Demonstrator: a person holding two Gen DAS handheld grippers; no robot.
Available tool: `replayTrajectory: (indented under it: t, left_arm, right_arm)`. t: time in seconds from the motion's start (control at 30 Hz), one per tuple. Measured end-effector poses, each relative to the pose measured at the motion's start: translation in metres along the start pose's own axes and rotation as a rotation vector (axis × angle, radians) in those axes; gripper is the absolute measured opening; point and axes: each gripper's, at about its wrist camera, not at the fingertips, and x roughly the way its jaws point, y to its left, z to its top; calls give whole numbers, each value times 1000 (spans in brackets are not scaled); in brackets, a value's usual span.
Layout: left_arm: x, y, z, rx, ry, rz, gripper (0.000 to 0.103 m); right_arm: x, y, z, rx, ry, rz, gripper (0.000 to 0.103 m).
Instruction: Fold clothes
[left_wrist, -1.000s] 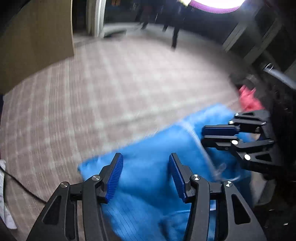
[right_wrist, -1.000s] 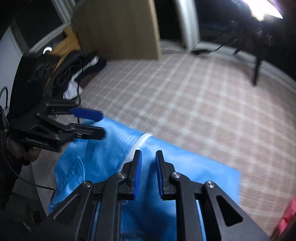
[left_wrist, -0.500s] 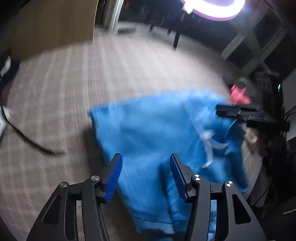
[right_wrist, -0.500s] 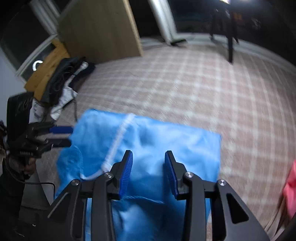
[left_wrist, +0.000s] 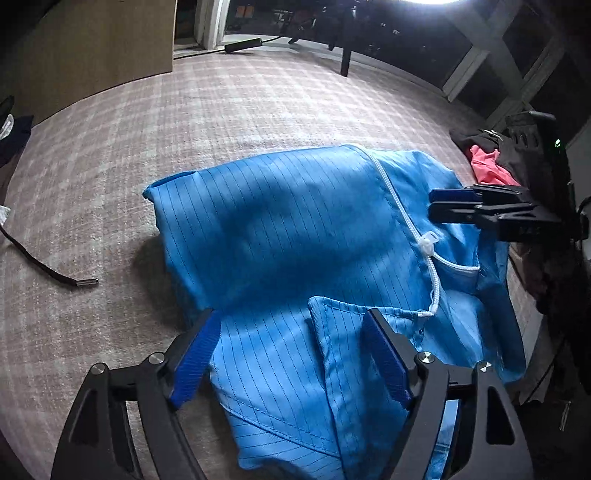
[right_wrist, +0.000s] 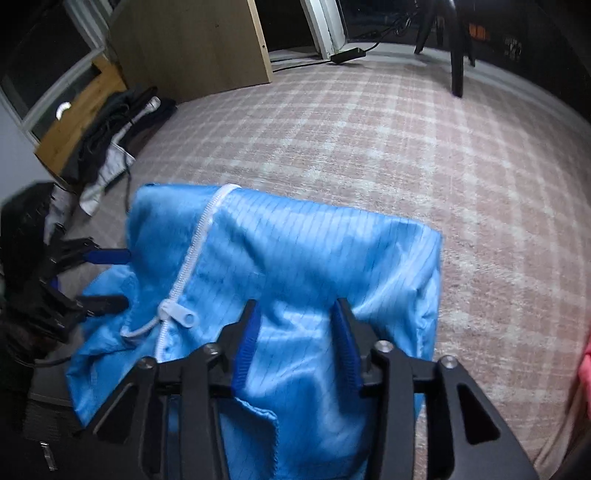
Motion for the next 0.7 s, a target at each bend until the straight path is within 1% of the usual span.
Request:
replayTrajectory:
  t: [0.07,0.13,0.17,0.2,0.23,0.3,0.4,0.43,0.5,0.53,0.6,0.7]
  left_arm:
    - [-8,5,1,-50,17,24,77]
    - [-25,18,-5,-112,2,51,77]
    - [-32,25,-8,-147,-11,48,78]
    - [-40,34,-14,-200,-25,33,78]
    - [-47,46,-21,-264,-36,10,78]
    - [-52,64,-33,-362,-42,-15,77]
    - [-49,77,-44,-468,-38,-34,77]
    - [-47,76,-44,-477,-38,-48,77]
    - [-40,70,-41,-488,-34,-77,77]
    - [-35,65,-38,-490,-26,-87,77]
    - [-22,52,-31,-487,-10,-98,77]
    - [-14,44,-24,-475,2,-93,78]
  right_arm:
    - [-16,-2,0,23,-20,6,44]
    - [-32,-4,-1,45,-39,13,58]
    - [-42,-6,-5,51,-68,2,71]
    - [-54,-8,-10,55,-103,-14,76]
    - [-62,-12,-15,62,-124,-28,76]
    - [-75,-32,-27,105,-137,-62,76]
    - [-70,-61,-36,217,-110,-8,76]
    - [-68,-71,-39,255,-99,14,76]
    - [-58,-83,-40,323,-77,99,76]
    - [-54,-86,-41,337,-66,119,76]
    - [-43,-84,-39,323,-36,123,76]
    - [-34,-80,-38,302,-15,133,76]
